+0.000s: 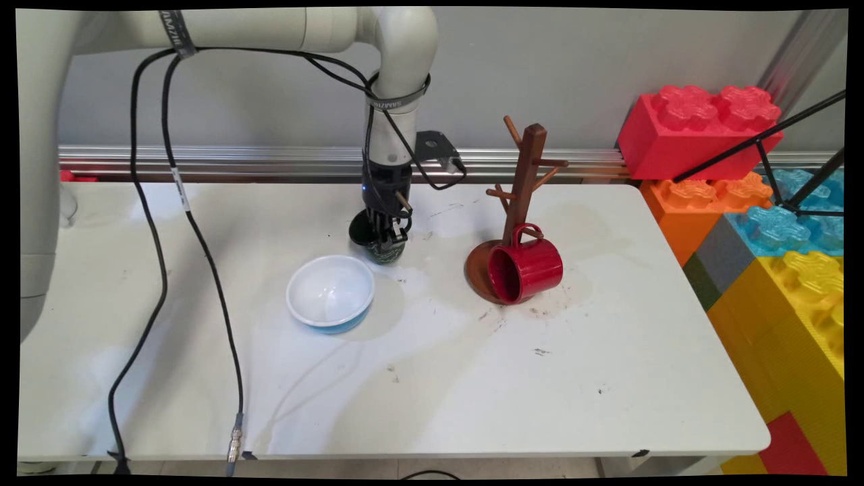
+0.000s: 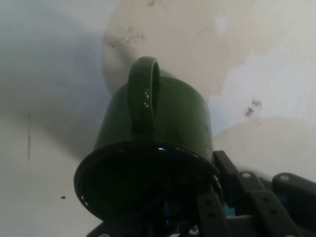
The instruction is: Place the picked object on the table
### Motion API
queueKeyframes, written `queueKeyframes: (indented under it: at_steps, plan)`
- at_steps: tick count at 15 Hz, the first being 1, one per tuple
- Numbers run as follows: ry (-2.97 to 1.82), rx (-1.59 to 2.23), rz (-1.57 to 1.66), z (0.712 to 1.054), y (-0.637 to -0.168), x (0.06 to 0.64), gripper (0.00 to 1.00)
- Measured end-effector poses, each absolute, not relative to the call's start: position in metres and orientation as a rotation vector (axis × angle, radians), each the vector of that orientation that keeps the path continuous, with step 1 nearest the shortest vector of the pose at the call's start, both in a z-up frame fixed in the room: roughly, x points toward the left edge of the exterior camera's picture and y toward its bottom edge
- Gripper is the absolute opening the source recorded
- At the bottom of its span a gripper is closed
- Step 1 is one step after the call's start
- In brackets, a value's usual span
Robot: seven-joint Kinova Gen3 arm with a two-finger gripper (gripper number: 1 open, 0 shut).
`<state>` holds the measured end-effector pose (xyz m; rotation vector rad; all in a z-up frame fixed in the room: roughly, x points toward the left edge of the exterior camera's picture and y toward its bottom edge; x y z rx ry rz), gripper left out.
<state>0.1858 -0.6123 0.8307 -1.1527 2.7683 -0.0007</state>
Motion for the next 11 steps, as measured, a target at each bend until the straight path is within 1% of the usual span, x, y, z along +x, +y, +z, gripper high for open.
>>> queueKeyframes:
  at_steps: [2,3,11]
  plan:
    - [2.765,-1.157,0.002,0.8273,-0.6138,0.1844,0.0]
    - [2.764,-1.16,0.003,0.8256,-0.6145,0.1838,1.0]
    - [2.768,-1.2,-0.012,0.8219,-0.6191,0.18,1.0]
